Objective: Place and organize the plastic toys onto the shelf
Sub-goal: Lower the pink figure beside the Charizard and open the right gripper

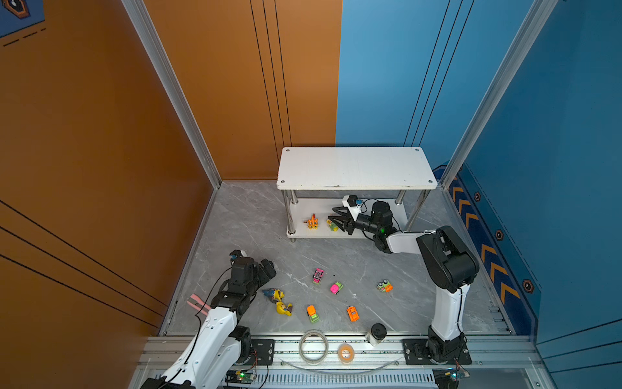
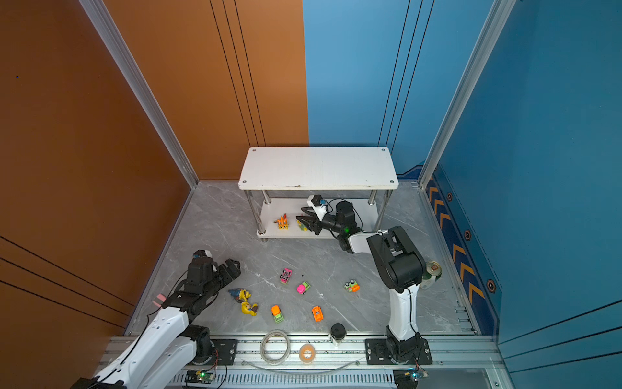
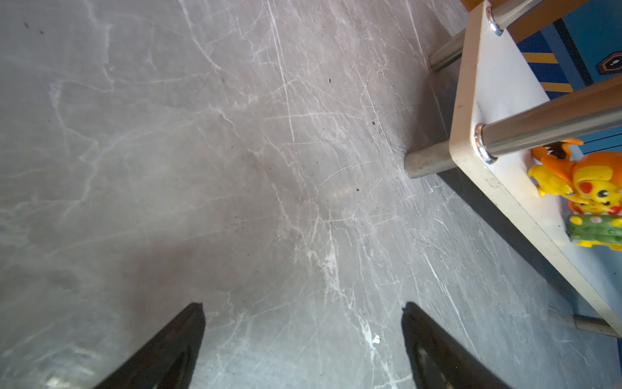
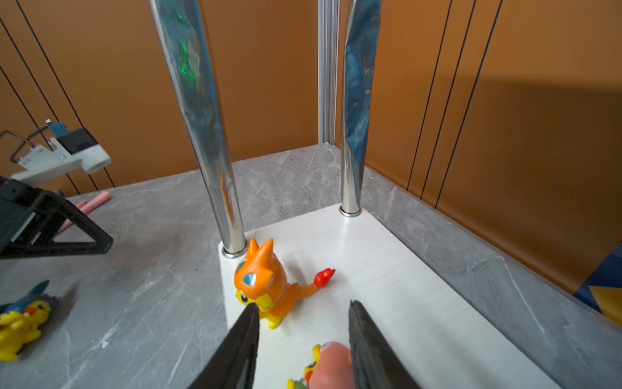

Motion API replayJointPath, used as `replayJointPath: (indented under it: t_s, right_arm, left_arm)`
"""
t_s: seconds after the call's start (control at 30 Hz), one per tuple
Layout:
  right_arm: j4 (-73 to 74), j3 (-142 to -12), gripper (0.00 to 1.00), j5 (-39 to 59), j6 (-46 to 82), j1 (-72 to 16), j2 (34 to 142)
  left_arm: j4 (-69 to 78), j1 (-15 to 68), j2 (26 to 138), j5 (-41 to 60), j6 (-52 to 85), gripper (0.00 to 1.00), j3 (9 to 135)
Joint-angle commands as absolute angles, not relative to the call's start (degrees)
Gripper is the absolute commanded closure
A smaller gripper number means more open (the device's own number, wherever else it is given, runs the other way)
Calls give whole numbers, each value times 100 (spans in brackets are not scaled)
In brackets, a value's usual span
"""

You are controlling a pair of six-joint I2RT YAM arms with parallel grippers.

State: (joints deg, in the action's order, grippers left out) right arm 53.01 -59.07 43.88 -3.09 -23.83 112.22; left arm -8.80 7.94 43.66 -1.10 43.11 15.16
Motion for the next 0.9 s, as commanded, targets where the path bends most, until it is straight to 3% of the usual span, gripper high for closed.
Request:
replayJointPath:
  t_s: [0.0, 0.1, 0.2, 0.33, 0.53, 0.63, 0.87]
  right_arm:
    - [5149, -5764, 57, 4280, -267, -2417, 10987]
    - [4655, -5819, 60, 4120, -135, -2419, 10847]
    - [3187, -6182, 63, 3676, -165, -2473, 10658]
    - [1567, -6544, 59, 2818, -536, -2736, 10421]
    - [334, -6904, 55, 1738, -802, -3172, 10281]
    - [-233, -7264, 62, 1506, -757, -3258, 10337]
    - [-665, -7488, 95, 1251, -518, -3319, 10351]
  left_arm:
    - [-1036, 827, 4290, -242, 4251, 7, 1666]
    - [-1030, 833, 4280, -255, 4211, 7, 1704]
    - [-1036, 833, 4294, -272, 4192, 7, 1727]
    - [-1037, 834, 4349, -290, 4181, 7, 1737]
    - [-1036, 838, 4416, -264, 4188, 7, 1702]
    - [-1037, 844, 4397, -271, 4190, 7, 1688]
    - [-1037, 836, 4360, -299, 4184, 7, 1669]
